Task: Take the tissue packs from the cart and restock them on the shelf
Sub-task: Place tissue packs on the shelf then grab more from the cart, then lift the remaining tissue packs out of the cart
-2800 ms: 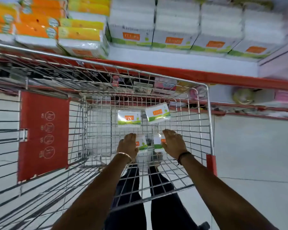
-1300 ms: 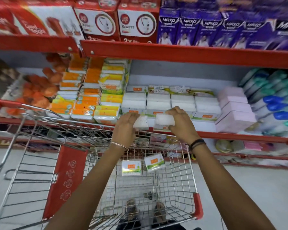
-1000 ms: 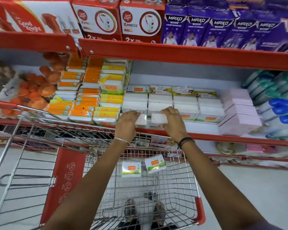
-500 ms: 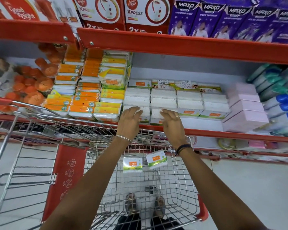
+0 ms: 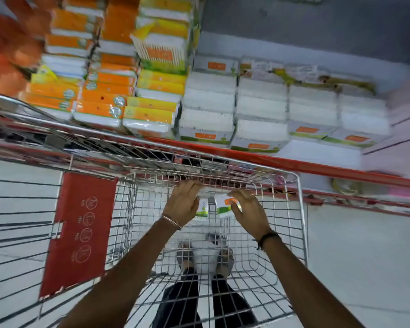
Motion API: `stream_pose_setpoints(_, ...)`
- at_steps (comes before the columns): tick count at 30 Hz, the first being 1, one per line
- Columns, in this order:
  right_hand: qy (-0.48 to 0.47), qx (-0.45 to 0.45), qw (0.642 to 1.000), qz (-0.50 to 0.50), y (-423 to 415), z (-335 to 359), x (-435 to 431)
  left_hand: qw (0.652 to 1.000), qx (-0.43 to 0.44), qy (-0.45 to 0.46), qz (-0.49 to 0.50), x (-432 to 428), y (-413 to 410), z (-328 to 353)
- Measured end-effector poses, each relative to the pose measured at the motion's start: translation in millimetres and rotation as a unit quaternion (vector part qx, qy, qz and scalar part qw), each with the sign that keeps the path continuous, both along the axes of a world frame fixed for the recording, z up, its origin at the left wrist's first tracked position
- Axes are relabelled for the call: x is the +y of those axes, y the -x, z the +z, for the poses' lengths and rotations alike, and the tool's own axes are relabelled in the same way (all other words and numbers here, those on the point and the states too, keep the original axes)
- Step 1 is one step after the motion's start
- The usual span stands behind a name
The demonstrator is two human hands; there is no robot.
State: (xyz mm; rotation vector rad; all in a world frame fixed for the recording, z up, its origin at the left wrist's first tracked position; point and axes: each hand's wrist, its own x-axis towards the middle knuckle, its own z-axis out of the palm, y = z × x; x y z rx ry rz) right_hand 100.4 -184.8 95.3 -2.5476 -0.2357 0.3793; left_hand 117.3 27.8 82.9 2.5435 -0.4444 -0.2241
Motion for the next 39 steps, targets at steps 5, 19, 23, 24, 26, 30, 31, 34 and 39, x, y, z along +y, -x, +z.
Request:
stream_pose_setpoints(5,0.053,0.070,0.995,0.054,-16,-51,-3,0.987,0.152,-0.009,0.058,2,2,-62)
stream_pose_setpoints(19,0.179,0.062,0.976,0.108,-22,-102,2,0.946,0.281,-0.163,-0.024,1,-13,-111)
stream_pose_setpoints(23,0.143,0.082,0.985,0.052,-3,-87,3,0.943,0.312,-0.119,-0.008,6,-6,-94)
stream_pose_setpoints(24,0.139,0.092,0.985,0.046,1,-83,3,0.943,0.310,-0.117,-0.009,7,-3,-87)
stream_pose_setpoints(26,0.140,0.108,0.983,0.039,9,-77,0,0.946,0.307,-0.105,-0.013,8,5,-75)
stream_pose_setpoints(30,0.125,0.132,0.983,0.023,23,-49,1,0.954,0.278,-0.108,-0.003,4,20,-42)
stream_pose_setpoints(31,0.120,0.132,0.984,0.014,25,-38,2,0.957,0.269,-0.112,-0.002,3,23,-31)
stream_pose_setpoints(34,0.099,0.125,0.987,-0.016,30,-9,4,0.968,0.227,-0.111,0.003,-1,28,0)
stream_pose_setpoints(39,0.071,0.105,0.990,-0.062,32,46,1,0.982,0.155,-0.103,0.014,-4,26,54)
